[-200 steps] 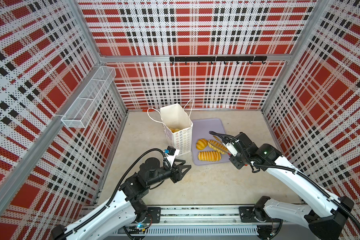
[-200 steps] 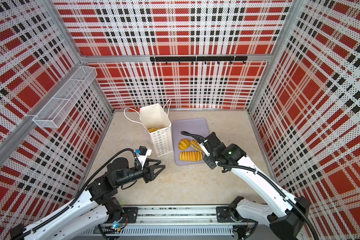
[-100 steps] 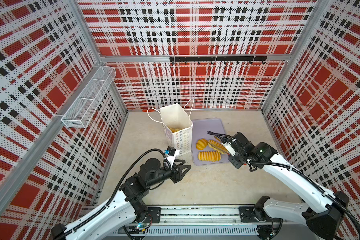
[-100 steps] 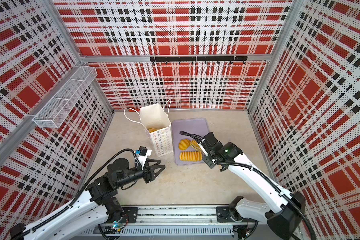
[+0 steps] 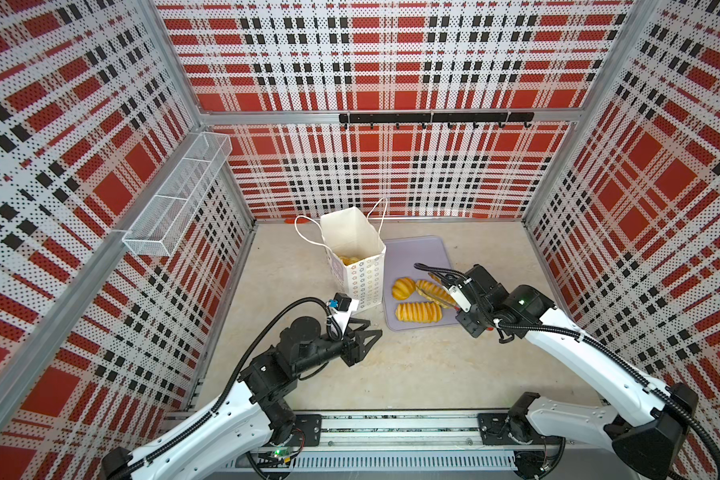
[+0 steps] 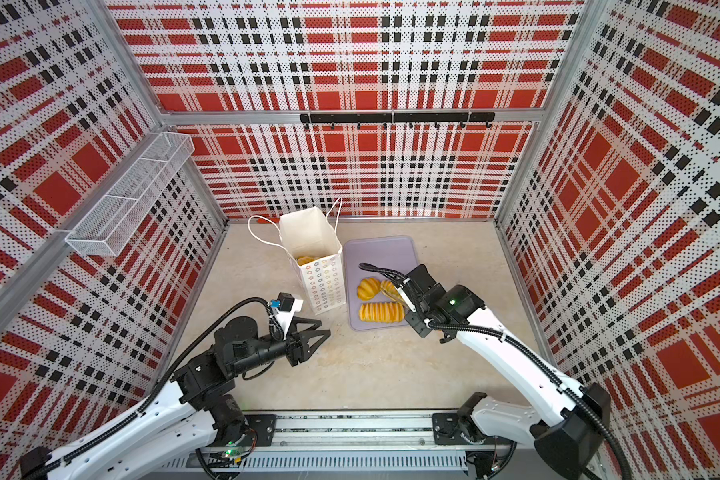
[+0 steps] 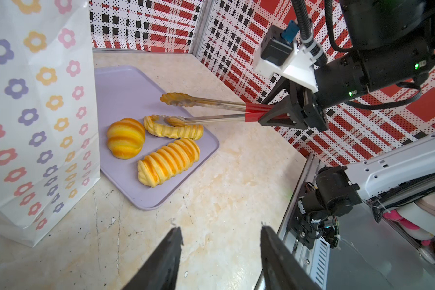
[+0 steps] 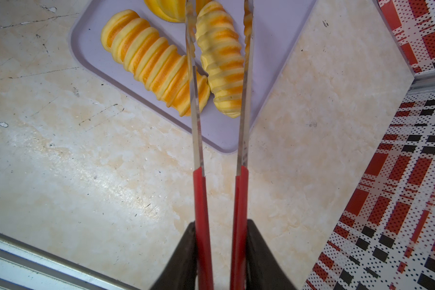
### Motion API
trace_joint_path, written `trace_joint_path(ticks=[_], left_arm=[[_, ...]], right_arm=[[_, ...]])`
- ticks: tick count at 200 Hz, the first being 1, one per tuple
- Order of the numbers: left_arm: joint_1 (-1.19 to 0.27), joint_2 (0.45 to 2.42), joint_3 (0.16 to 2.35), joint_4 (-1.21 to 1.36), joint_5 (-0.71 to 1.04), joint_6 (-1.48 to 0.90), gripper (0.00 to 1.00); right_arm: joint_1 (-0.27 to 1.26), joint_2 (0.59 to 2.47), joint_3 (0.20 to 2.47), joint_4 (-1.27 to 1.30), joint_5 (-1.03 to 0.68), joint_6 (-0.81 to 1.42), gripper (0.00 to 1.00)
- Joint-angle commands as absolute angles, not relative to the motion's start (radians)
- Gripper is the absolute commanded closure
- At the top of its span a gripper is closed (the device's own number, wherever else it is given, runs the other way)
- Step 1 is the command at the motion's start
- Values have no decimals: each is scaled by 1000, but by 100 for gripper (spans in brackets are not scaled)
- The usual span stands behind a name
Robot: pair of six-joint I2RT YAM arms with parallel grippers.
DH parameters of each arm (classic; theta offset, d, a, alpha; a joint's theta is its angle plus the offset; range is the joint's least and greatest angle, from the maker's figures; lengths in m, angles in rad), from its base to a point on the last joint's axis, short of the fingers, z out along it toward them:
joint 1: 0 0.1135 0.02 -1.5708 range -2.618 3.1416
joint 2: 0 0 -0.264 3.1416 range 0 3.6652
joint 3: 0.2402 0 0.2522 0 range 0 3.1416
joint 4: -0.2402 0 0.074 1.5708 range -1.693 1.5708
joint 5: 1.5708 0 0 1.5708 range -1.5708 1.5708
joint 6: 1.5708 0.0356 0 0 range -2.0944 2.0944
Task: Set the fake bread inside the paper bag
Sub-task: 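Lower the tongs and close them on the farthest striped roll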
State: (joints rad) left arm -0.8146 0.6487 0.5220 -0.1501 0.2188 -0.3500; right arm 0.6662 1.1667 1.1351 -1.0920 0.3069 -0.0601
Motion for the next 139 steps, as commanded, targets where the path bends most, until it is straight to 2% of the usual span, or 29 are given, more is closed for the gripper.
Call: trace_joint_path(ticks=[1,139], left_arm=[[-821,647,522,-152,213,-331,45],[-819,649,524,-155,215,-325,45]], right_arm=[[664,1157,1125,-1068,305,-71,68],[665,1224,1112,-1051,326,-63,68]])
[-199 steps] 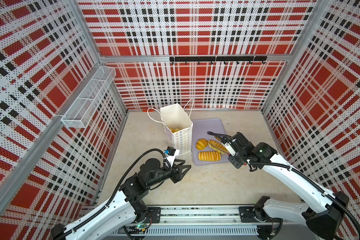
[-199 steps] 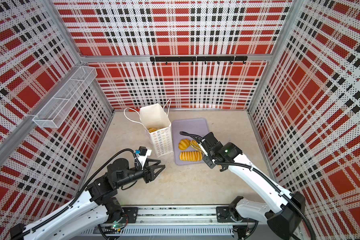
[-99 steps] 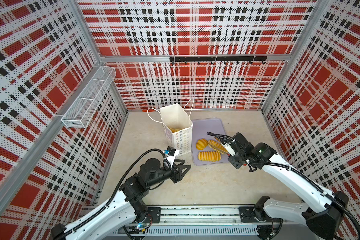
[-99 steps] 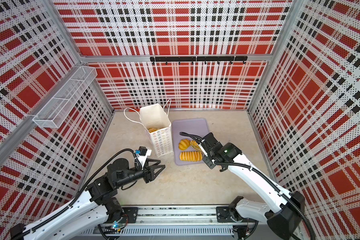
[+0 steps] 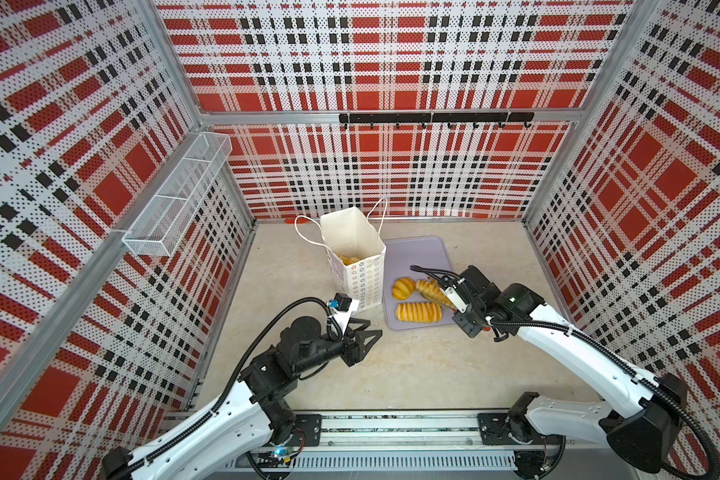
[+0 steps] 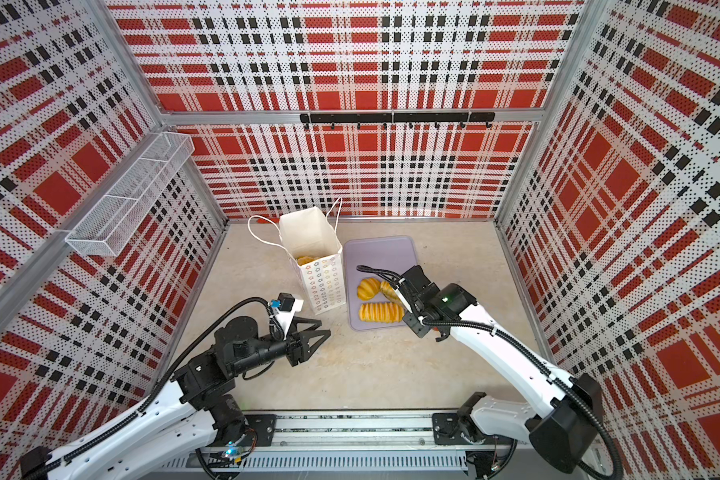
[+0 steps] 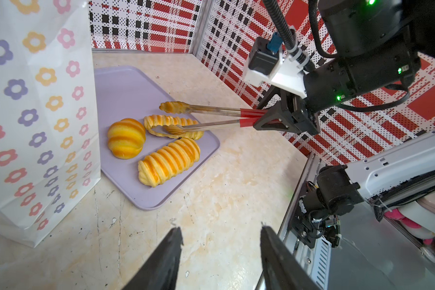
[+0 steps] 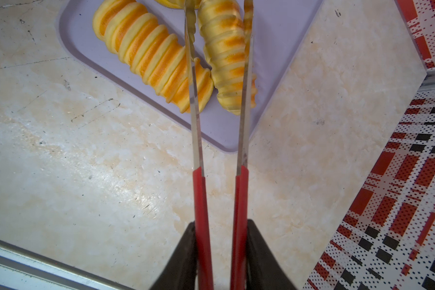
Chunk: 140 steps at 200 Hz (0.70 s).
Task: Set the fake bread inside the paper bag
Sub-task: 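Lower the tongs and close them on the farthest striped roll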
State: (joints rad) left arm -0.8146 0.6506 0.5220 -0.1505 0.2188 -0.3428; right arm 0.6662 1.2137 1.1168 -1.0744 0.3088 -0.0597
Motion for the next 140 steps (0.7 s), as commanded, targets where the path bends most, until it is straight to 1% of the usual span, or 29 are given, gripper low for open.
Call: trace_joint_path(ticks=[1,101,140], left_arm=[[-819,648,523,-155,216,-325,45],[-810,655,526,-155,219,-325,45],[-810,656,525,-155,213,-326,45]], right_arm=[[664,1225,1112,-1051,325,-64,68],[664,1249,1101,-1036,344,-57,66],[665,1240,1097,-1034,347,-58,69]])
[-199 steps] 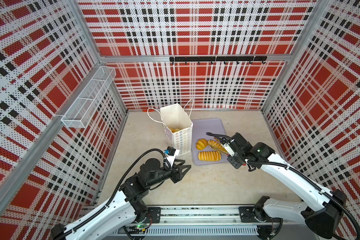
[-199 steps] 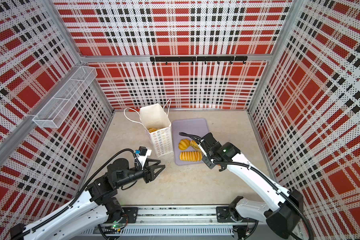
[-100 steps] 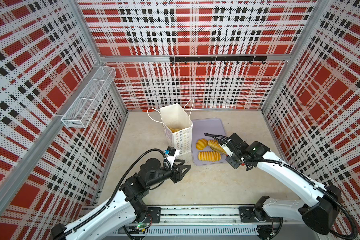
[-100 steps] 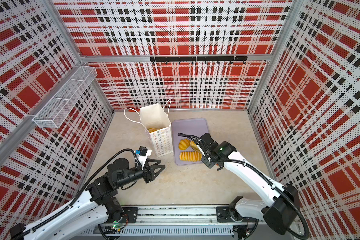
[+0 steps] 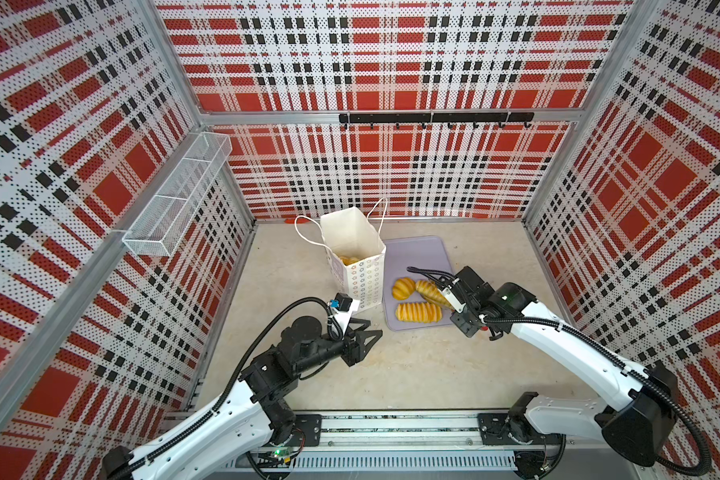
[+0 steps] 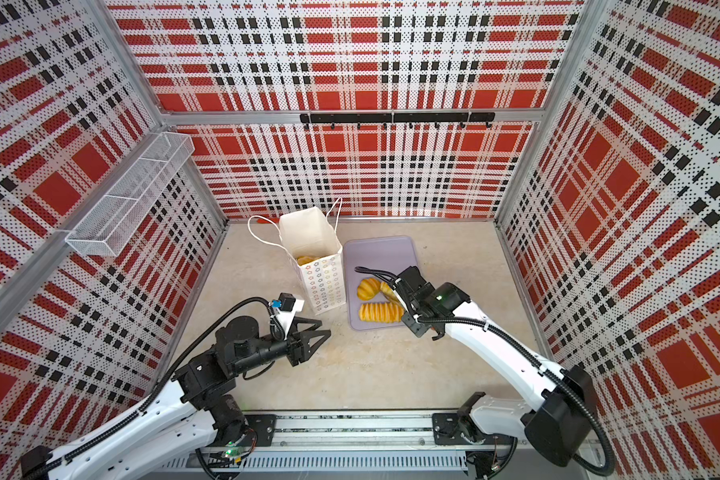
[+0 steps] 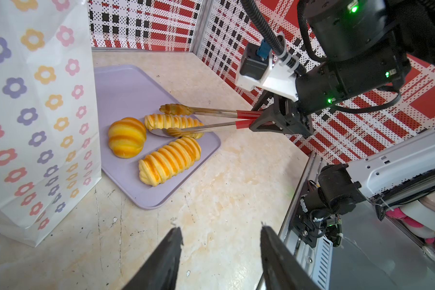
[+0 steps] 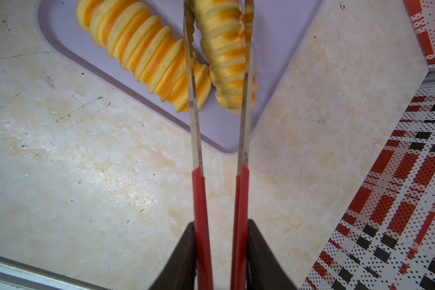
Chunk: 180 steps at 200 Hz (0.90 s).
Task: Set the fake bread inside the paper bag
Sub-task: 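Lower the tongs and close them on the farthest striped roll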
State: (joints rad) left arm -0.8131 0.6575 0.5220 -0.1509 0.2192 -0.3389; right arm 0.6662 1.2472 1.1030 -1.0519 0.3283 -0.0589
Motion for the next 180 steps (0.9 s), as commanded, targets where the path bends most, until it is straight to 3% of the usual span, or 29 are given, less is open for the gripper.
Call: trace_joint_path(ticks=[1,180], left_arm=[[-810,656,524,-155,213,-326,45],[-773,556,525,-153,175,-329,45]], right_arm=[[665,1240,1097,-1033,347,-58,69],[655,1074,1154,-1052,356,-19,75]])
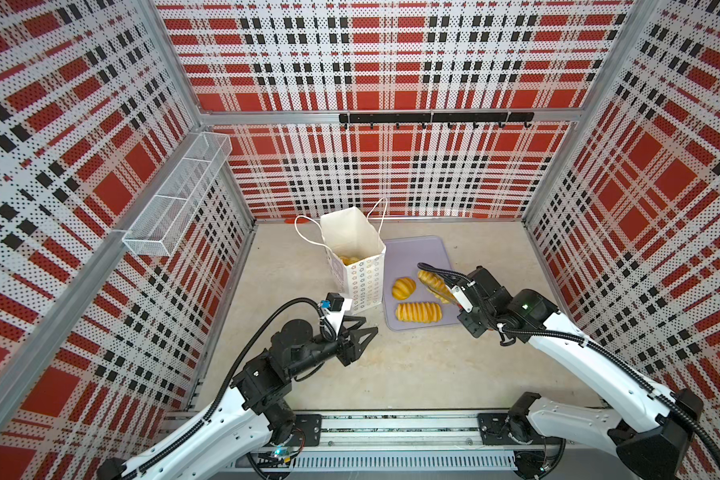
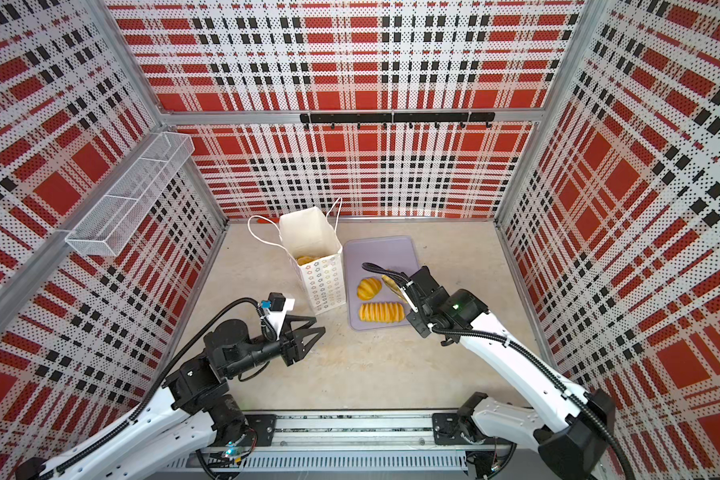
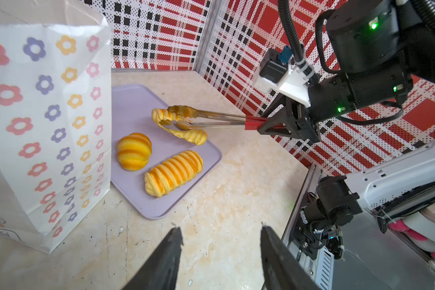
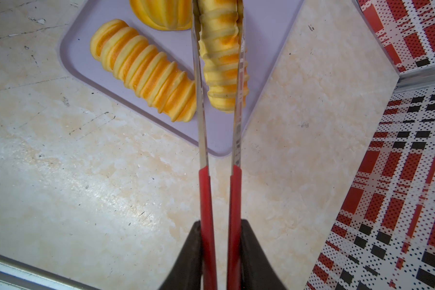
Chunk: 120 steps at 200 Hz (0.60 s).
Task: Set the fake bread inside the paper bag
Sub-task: 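Lower the tongs and close them on the farthest striped roll, then lift the striped roll high above the tray with the right tongs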
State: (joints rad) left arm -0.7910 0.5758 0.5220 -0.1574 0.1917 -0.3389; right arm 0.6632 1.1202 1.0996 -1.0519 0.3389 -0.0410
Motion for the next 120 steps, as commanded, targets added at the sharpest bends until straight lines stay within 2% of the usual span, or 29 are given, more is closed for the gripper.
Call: trace_joint_path(ticks=[1,120], left_arm=[[-772,555,525,-153,175,-328,45],[-483,439,512,-124,192,-340,45]], right_arm=[[655,1074,1155,-1052,355,-19,75],[655,898,1395,-1006,214,99,76]])
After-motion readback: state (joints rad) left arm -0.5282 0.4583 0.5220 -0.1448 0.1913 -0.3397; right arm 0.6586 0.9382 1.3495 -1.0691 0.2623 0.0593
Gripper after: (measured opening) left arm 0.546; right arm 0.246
